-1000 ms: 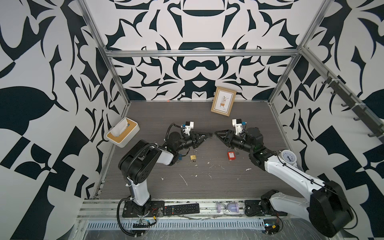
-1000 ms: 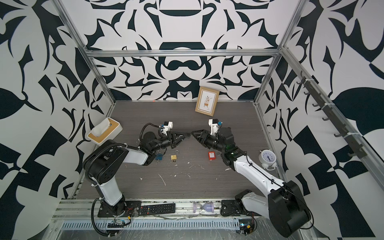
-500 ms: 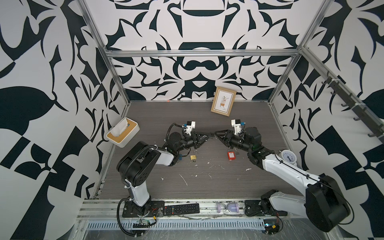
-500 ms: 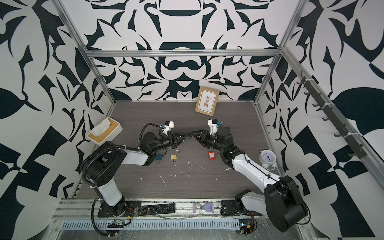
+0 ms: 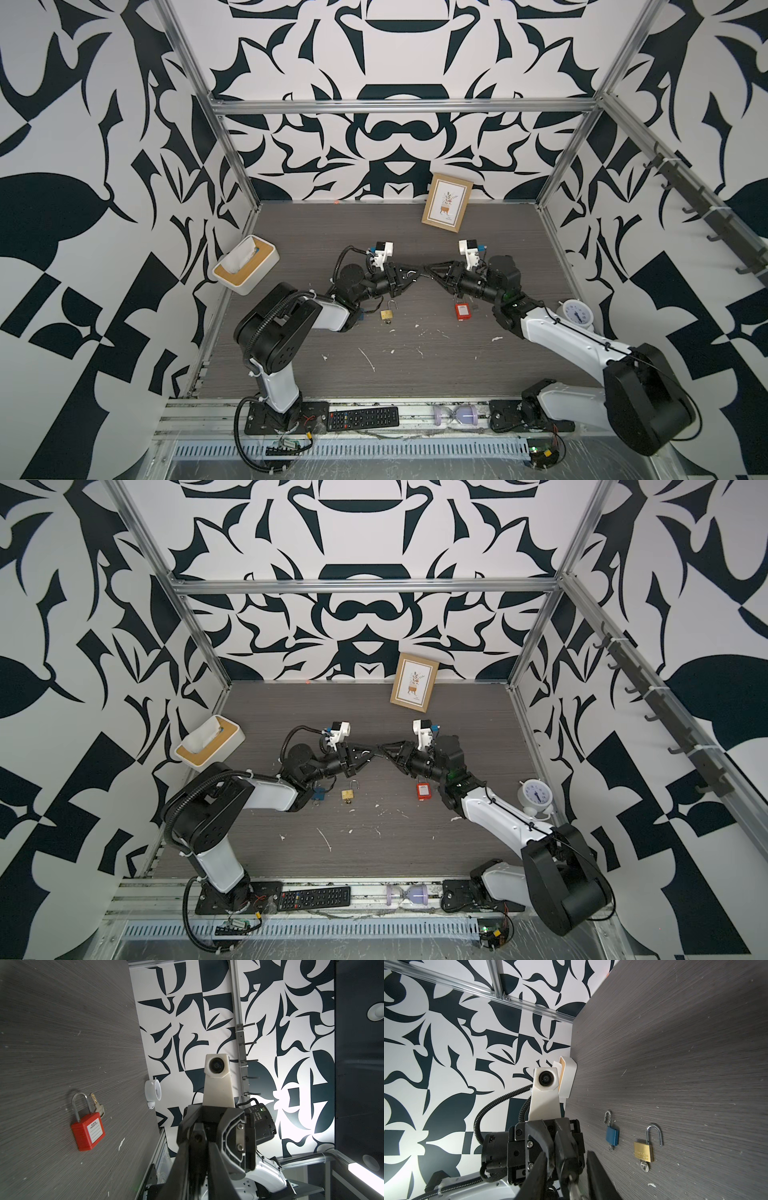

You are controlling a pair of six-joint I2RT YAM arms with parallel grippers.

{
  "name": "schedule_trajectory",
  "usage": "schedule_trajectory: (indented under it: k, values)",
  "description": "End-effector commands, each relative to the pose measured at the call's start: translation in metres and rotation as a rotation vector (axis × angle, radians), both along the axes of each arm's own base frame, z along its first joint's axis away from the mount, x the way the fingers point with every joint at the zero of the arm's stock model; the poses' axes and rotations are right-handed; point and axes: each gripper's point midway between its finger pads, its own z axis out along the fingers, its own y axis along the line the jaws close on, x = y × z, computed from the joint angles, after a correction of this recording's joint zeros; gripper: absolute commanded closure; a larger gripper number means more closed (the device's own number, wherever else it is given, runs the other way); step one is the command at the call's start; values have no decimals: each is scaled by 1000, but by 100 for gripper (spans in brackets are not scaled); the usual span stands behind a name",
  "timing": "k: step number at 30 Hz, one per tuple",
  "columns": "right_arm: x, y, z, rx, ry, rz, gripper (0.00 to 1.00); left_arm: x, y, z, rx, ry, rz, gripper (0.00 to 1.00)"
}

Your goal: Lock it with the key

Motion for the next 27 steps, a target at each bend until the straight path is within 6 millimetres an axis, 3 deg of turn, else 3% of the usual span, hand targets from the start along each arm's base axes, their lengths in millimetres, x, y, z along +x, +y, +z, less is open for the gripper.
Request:
schedule_trajectory:
  k: [1,4,13,17,20,23,25,27]
  values:
    - [-2,2,15,42,-51,21,70,0,-2,28,-60,-70,-8,100]
    - [-2,2,13,44,-46,19,75,1,-3,28,-61,-71,-11,100]
    - [2,5,13,40,-47,26,78,-4,-10,25,-56,-63,-48,100]
    - [2,4,13,36,-49,24,85,-4,-11,21,-50,-54,-54,100]
    - [2,4,13,33,-54,23,100,-5,-12,18,-46,-50,-60,100]
    - [1,5,13,32,-54,29,100,-2,-11,15,-41,-39,-65,100]
    - [1,4,14,34,-54,29,100,4,-7,12,-33,-28,-63,55]
    - [1,1,17,33,-59,32,100,17,8,5,-12,-13,-34,34]
